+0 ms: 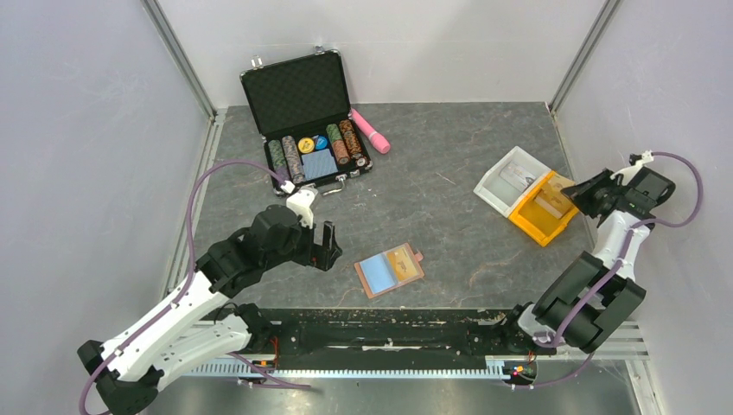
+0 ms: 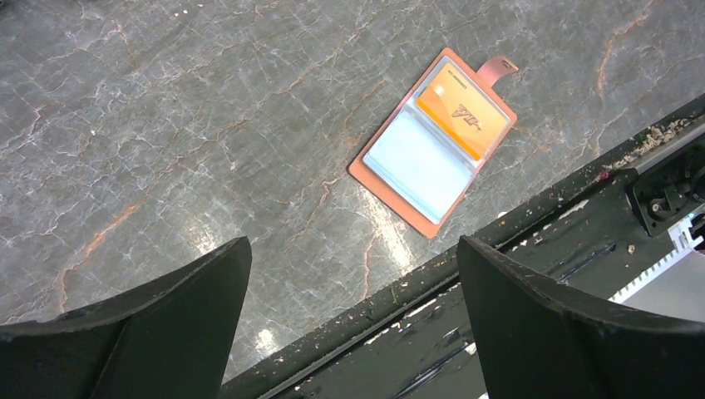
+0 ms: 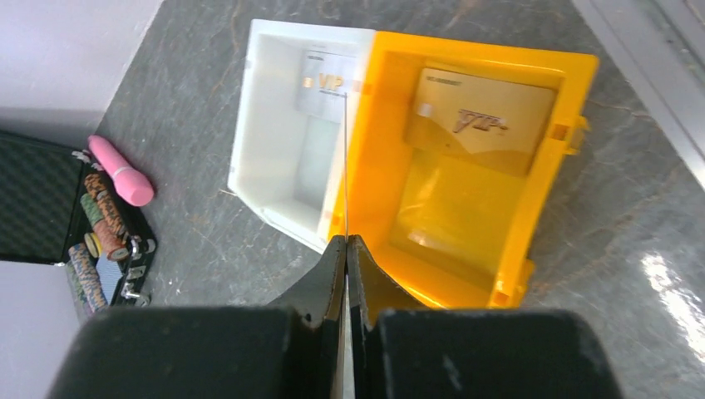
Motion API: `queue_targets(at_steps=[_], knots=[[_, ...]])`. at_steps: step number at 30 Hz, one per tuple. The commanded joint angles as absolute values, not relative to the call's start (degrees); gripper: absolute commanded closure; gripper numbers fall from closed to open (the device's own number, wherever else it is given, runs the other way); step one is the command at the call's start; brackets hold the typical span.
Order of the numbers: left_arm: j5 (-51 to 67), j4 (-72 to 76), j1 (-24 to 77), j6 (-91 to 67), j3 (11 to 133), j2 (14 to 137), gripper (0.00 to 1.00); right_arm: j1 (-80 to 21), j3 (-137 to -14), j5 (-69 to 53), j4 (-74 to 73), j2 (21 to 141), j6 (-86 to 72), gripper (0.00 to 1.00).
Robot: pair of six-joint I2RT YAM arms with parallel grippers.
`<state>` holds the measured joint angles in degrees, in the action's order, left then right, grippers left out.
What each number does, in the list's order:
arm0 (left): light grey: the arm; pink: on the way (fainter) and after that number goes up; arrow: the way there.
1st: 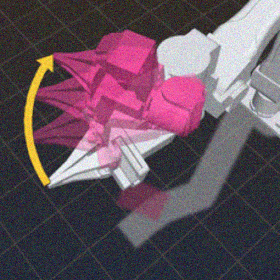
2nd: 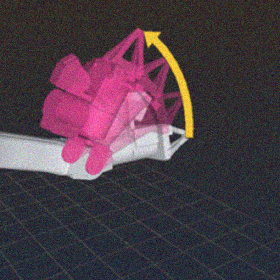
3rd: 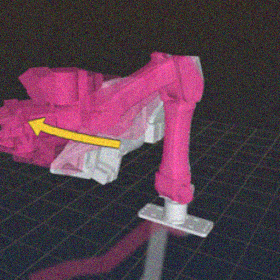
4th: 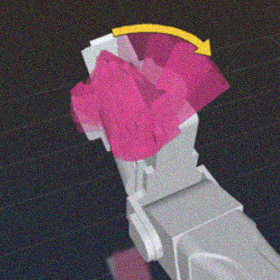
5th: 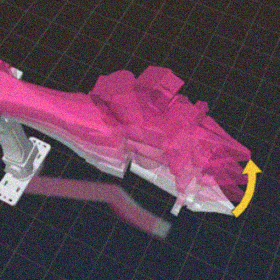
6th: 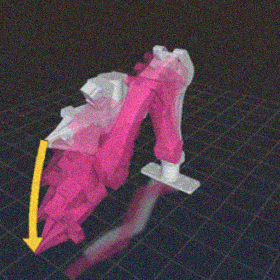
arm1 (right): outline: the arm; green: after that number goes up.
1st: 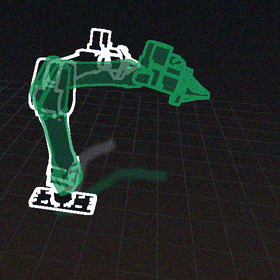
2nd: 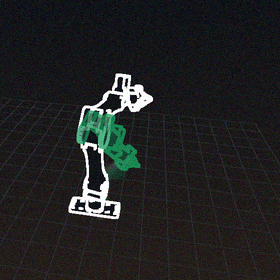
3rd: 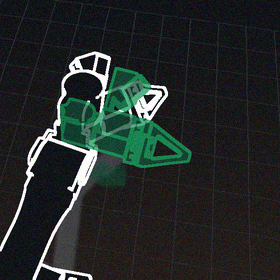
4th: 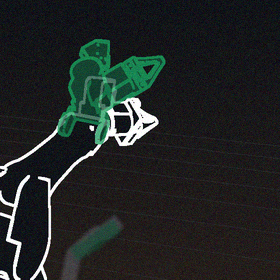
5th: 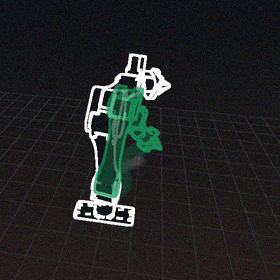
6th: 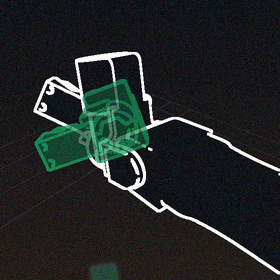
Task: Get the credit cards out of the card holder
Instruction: Place the credit card in the storage box.
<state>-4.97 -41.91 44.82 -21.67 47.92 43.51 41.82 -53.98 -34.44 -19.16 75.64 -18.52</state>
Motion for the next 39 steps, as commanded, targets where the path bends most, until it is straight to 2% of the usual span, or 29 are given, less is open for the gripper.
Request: queue_targets(at_steps=[1,11,22,39], knots=[[-4.93,-41.22,45.01,-18.89,47.73,44.18,0.0,43.42,-57.65,-33.65,-23.55,77.65,-15.5,1.0],[-3.52,-41.13,45.0,-18.81,47.64,45.33,0.0,43.8,-59.82,-29.57,-25.36,79.67,-14.81,1.0],[-3.12,-40.96,45.0,-18.71,47.55,45.0,0.0,42.15,-56.66,-31.56,-17.9,82.47,-20.31,1.0],[-2.37,-40.78,45.0,-18.54,47.37,44.19,0.0,39.93,-54.23,-25.69,-15.0,84.17,-22.0,1.0]])
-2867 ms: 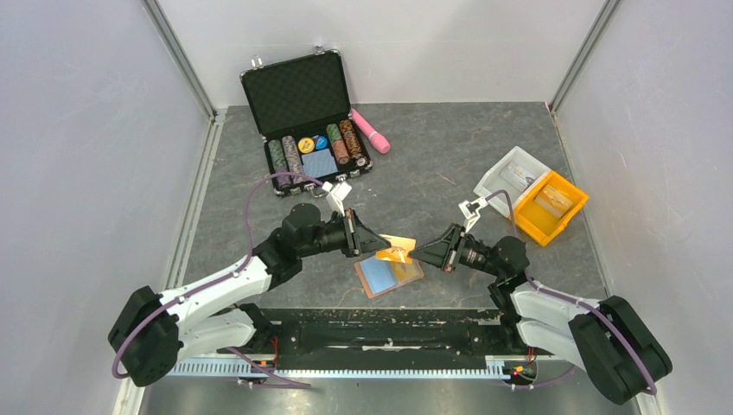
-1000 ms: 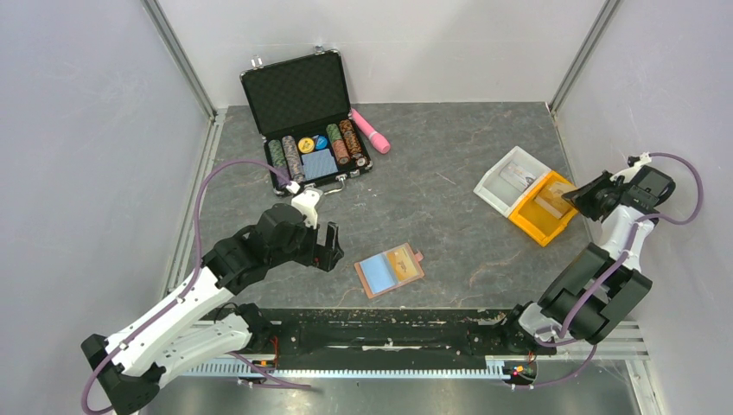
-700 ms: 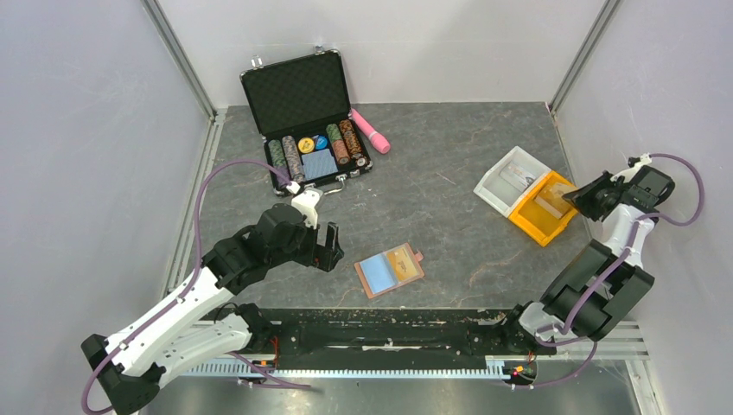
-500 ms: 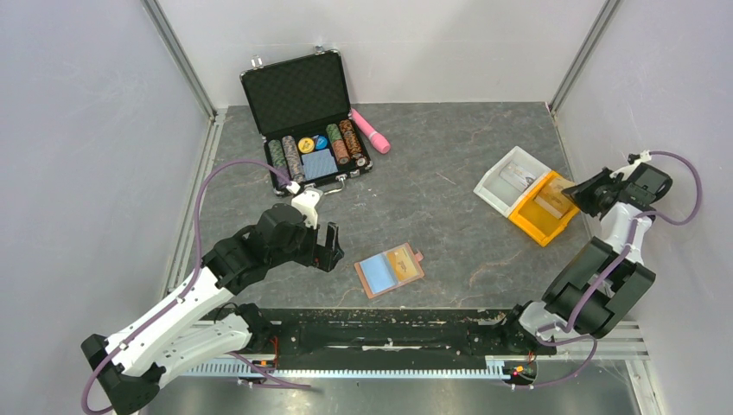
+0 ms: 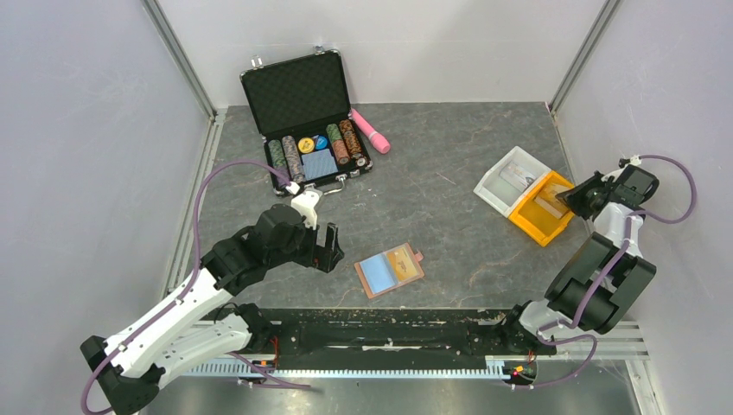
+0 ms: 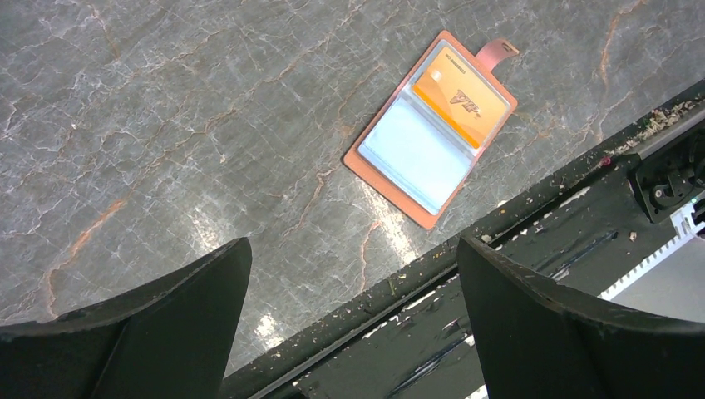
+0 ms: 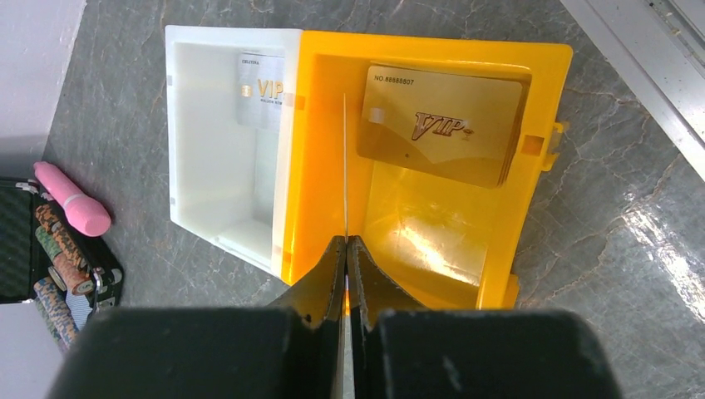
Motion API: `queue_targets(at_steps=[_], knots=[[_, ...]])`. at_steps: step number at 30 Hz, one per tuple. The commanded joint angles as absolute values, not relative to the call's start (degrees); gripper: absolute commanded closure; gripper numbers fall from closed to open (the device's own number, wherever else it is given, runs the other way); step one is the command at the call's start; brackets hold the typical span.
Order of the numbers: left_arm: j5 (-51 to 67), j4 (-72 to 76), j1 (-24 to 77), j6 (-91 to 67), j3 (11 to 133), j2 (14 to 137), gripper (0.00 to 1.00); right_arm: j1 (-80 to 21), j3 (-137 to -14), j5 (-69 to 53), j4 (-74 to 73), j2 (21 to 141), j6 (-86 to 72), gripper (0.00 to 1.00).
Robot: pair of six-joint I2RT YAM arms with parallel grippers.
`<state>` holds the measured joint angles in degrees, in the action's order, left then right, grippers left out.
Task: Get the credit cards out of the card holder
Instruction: Place the credit card in the storage box.
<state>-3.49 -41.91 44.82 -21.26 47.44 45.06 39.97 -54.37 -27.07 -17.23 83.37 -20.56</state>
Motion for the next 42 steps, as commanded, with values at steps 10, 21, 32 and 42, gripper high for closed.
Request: queue_targets(at_steps=[10,21,32,42], knots=[[-2.06,-40.56,45.0,-18.43,47.3,44.45,0.0,39.19,-55.37,-26.48,-11.56,88.24,-23.09,0.97],[-2.11,-40.52,45.0,-18.54,47.29,44.81,0.0,38.82,-57.13,-19.32,-13.33,88.75,-23.28,0.85],[-1.85,-40.52,45.0,-18.54,47.29,44.51,0.0,37.21,-62.25,-11.82,-17.58,87.38,-23.03,0.73],[-1.86,-40.52,45.0,-18.63,47.29,44.32,0.0,32.25,-65.41,-7.89,-21.01,86.08,-21.5,0.73]])
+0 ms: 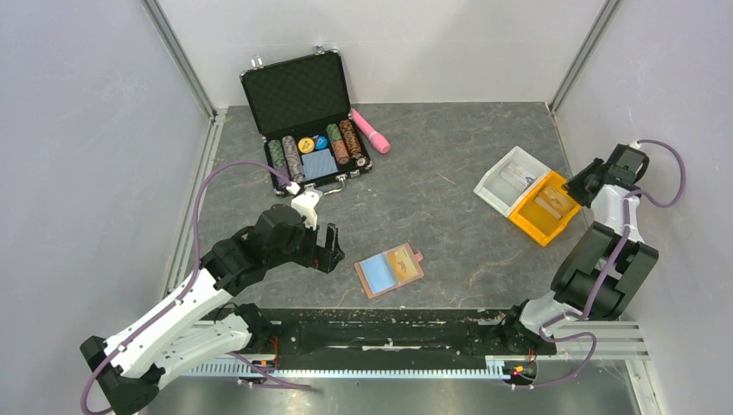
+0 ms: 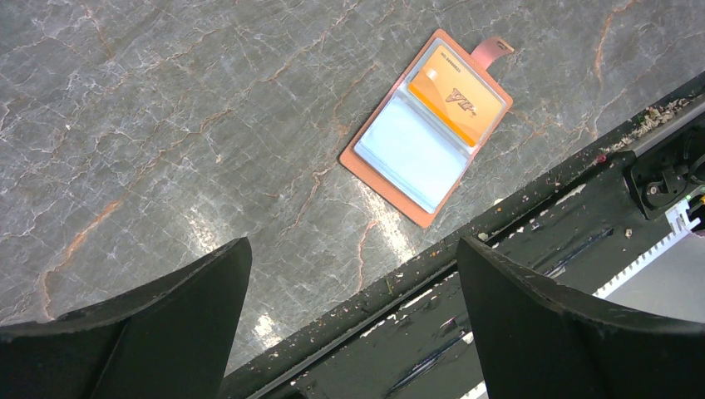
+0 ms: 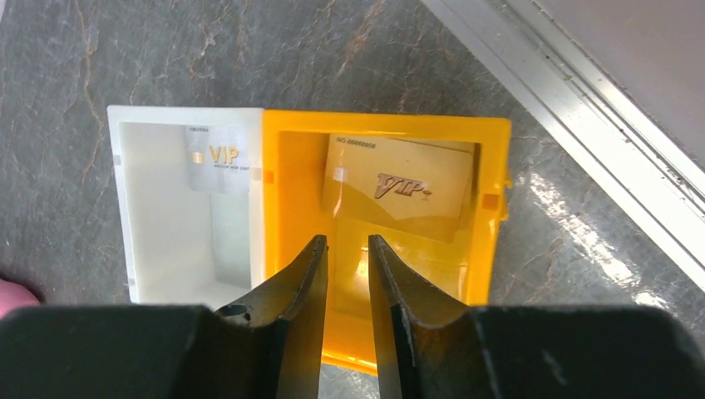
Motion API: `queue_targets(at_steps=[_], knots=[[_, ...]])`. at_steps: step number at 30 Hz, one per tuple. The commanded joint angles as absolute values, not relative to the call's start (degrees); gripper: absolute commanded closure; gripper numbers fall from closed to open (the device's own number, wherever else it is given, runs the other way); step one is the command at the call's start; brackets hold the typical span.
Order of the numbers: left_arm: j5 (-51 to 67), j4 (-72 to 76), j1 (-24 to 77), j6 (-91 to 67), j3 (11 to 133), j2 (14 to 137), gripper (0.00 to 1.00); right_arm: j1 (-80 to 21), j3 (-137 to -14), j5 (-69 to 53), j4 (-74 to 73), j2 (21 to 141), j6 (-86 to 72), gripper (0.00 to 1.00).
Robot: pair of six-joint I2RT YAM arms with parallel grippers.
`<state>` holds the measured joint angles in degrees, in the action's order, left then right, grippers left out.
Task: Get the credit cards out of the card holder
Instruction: Place the credit card in the storage box, then remove the credit card from the card holder.
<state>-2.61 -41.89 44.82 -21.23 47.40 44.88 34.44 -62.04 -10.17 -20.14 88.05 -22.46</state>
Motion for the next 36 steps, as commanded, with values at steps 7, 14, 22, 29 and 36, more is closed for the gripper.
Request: queue_targets(at_steps=[7,14,22,29,36], knots=[[-3.55,-40.56,45.01,-18.49,47.13,44.85,0.0,22.8,-64.96,-7.69,-22.17,83.44,-20.01,0.73],[-2.63,-40.61,45.0,-19.12,46.91,46.27,0.0,9.06,-59.17,-8.14,-21.49,76.28,-18.99,0.71],[1.28,-40.24,45.0,-26.32,46.65,48.37,0.01,-10.19,-45.43,-10.58,-14.41,65.17,-21.47,0.67],[14.17,-29.97,45.04,-33.61,40.49,49.39,0.02,-26.81,-32.09,-10.95,-4.44,59.83,-25.02,0.64],[18.35,-19.93,45.0,-40.35,32.47,48.5,0.01,-38.8,-26.95,-10.87,2.09,63.81,-24.57,0.62]])
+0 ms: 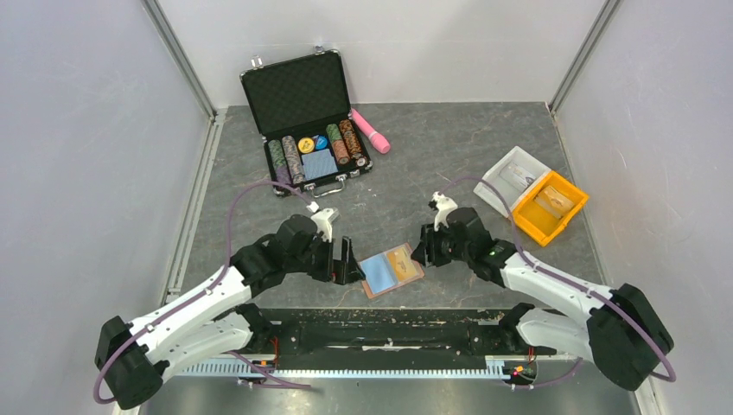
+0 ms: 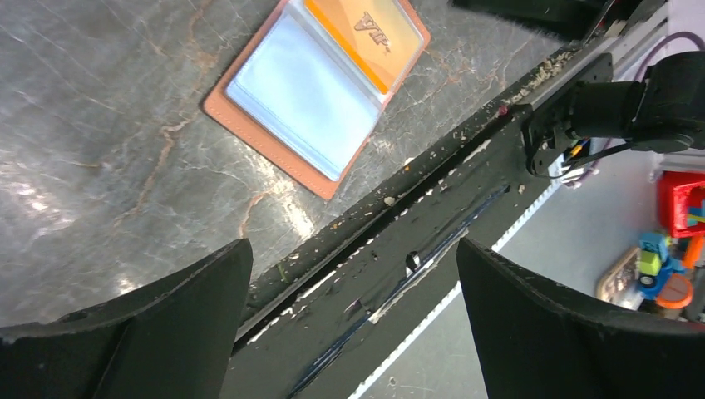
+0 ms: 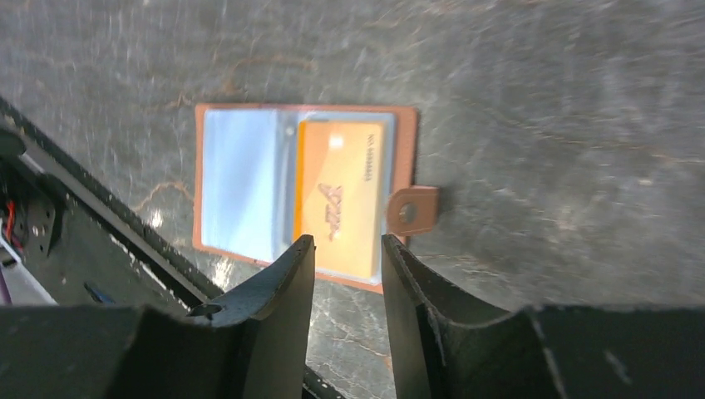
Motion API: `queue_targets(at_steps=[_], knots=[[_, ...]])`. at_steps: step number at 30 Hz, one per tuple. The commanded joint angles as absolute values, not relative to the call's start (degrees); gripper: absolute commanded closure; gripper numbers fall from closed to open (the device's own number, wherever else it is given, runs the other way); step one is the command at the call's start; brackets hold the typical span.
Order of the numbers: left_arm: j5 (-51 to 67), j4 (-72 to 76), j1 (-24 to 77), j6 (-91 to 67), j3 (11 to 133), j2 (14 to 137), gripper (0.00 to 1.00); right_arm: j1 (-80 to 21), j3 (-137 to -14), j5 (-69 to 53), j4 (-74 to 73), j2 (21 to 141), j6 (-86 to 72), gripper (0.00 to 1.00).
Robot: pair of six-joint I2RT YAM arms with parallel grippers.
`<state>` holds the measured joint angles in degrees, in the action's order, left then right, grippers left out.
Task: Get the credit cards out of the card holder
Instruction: Remove the credit card from the card holder.
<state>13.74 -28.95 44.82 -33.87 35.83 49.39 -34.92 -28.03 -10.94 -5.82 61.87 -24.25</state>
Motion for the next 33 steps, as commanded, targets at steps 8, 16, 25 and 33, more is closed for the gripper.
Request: queue_targets(at_steps=[8,16,25,33], knots=[[18.73,-13.54,45.01,-44.94,26.16,46.05,0.0,-43.33,-29.0,-7.58,2.52,69.72,-21.59,0.52],[18.63,-10.78,45.07,-46.75,24.61,45.57,0.03,-43.38,-30.08,-4.71,1.85,74.5,-20.27,0.58],[17.52,-9.48,45.13,-47.11,24.19,48.18,0.12,-43.42,-28.73,-3.51,2.41,74.99,-20.64,0.63],[15.24,-8.17,45.13,-46.22,25.25,51.94,0.25,-43.55,-23.69,-4.63,6.08,73.44,-24.68,0.74]])
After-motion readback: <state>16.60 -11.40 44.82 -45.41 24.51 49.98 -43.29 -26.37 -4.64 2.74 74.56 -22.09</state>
